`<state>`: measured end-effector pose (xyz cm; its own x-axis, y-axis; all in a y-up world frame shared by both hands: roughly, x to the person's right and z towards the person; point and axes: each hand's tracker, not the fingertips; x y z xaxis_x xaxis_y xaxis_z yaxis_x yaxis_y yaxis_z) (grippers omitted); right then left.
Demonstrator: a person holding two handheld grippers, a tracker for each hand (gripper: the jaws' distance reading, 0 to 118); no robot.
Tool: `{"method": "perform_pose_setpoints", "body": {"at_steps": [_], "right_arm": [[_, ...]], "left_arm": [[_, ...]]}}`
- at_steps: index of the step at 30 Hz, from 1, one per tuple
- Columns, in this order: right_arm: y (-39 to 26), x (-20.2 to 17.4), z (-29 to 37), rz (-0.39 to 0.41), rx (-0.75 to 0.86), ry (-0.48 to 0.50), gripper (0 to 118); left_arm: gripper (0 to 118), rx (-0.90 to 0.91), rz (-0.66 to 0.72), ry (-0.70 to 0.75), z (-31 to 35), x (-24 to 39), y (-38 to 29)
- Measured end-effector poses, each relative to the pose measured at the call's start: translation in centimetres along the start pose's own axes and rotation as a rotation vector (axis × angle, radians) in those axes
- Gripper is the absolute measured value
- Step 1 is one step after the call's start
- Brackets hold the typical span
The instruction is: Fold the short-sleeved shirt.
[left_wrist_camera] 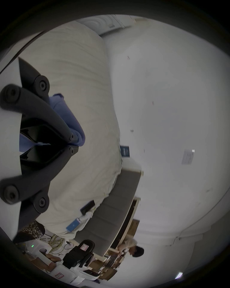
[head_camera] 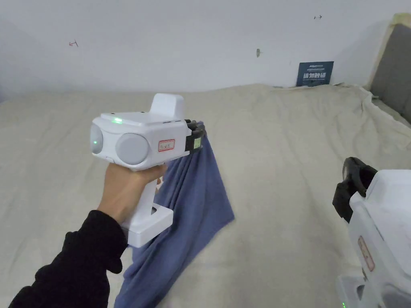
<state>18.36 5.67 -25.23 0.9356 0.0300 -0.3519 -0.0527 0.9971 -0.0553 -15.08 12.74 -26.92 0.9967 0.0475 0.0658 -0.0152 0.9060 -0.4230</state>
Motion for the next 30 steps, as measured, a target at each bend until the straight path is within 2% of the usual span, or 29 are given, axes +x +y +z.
{"method": "perform_pose_setpoints", "body": {"at_steps": [5,11,15,20,24,30], "right_arm": [[0.2,2.7,1.1,0.008,0.007,-0.066,0],[-0.7,4.7,1.7,0.003,-0.016,-0.11,0],[-1.5,5.2,1.8,-0.002,-0.035,-0.12,0],[-2.2,5.4,1.8,-0.008,-0.054,-0.117,0],[-2.7,5.3,1.8,-0.002,-0.068,-0.113,0],[-3.5,5.1,1.8,-0.008,-0.092,-0.108,0]], "left_arm": [[0,-0.032,-0.052,-0.108,-2.9,4.8,-0.1],[0,-0.141,-0.077,-0.185,-6.4,8.0,-3.8],[0,-0.294,-0.069,-0.171,-9.7,8.1,-8.7],[0,-0.495,0.003,-0.114,-14.1,7.0,-15.3],[0,-0.634,-0.008,-0.084,-16.1,7.0,-19.7],[0,-0.713,-0.012,-0.034,-17.2,7.5,-23.5]]}}
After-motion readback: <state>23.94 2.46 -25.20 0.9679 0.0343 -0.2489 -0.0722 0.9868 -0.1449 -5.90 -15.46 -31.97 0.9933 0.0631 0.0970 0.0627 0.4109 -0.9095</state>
